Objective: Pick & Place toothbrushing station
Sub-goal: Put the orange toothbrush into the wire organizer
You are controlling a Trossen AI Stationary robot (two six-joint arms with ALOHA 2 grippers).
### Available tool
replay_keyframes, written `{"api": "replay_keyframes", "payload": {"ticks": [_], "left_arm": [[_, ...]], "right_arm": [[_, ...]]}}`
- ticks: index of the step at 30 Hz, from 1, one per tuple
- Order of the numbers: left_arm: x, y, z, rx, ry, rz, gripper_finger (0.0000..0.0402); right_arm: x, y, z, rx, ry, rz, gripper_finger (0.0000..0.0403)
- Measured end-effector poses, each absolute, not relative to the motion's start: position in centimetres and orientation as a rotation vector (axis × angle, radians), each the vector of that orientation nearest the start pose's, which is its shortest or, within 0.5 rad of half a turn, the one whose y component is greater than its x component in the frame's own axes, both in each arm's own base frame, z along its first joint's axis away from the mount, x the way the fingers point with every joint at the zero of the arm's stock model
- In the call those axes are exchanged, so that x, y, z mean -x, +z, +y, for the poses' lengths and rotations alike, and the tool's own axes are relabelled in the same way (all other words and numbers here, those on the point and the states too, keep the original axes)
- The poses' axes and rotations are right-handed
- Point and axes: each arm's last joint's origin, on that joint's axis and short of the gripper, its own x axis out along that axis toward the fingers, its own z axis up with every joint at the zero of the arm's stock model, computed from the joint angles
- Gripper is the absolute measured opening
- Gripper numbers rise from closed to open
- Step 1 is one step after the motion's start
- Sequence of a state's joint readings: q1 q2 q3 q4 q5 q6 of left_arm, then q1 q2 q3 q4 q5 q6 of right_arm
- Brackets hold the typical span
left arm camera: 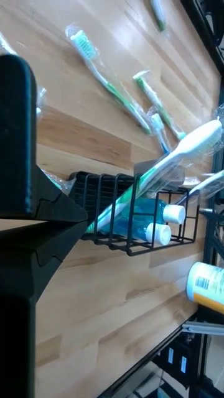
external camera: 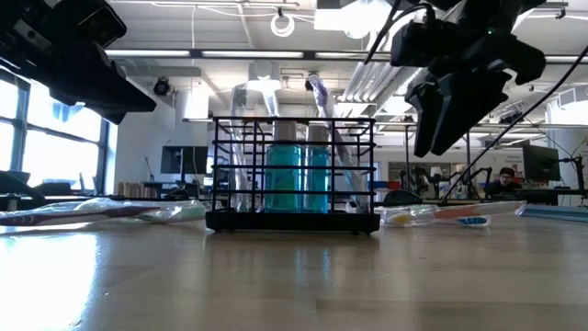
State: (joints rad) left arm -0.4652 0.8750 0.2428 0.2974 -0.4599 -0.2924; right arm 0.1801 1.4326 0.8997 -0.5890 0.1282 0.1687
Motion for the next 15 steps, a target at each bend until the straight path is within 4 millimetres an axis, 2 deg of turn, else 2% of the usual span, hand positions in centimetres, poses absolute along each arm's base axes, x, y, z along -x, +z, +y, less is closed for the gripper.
{"api": "replay_keyframes", "payload": {"ticks": [15], "left_arm": [[-16.04,18.07,-6.59,0.149,0.041,0.279,0.0000]], "right_arm": [[-26.32,20.51,4.28,0.095,-0.005,1.114,0.0201]]}}
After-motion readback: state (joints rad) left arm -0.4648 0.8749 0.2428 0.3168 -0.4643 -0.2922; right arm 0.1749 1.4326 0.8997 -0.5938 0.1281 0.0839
